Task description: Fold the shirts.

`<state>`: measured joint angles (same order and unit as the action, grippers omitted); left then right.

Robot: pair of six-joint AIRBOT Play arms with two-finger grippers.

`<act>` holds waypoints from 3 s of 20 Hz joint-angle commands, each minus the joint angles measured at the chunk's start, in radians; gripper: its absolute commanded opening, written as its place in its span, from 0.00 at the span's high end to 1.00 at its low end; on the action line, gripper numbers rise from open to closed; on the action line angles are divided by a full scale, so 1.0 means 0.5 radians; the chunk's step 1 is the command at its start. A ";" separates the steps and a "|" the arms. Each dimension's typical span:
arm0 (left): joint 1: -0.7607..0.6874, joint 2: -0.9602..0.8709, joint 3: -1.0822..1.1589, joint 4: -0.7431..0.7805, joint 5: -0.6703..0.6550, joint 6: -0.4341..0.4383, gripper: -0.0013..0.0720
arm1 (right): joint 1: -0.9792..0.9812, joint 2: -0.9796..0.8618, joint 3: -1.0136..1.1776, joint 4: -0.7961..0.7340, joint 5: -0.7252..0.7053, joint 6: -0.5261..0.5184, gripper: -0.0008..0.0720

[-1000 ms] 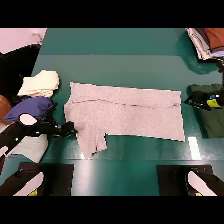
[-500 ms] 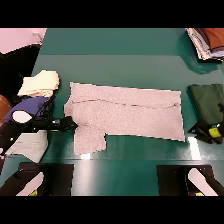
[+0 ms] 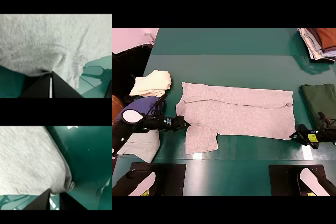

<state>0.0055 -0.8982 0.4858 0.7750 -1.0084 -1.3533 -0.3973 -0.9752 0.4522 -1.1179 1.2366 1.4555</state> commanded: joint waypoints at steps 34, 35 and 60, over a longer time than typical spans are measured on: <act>0.001 -0.512 0.758 0.664 0.143 -0.174 0.29 | 0.709 -1.030 1.674 -0.002 0.272 -0.103 0.50; 0.001 -0.512 0.784 0.664 0.069 -0.172 0.30 | 0.665 -1.020 1.666 0.054 0.314 -0.163 0.50; -1.053 -1.278 1.443 0.198 0.446 -0.369 0.95 | 0.424 -0.674 1.226 0.684 0.323 -0.599 0.97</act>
<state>-0.4232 -1.4193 1.1046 0.8768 -0.7738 -1.5242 -0.2256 -1.4021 0.9913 -0.7830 1.3632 1.1084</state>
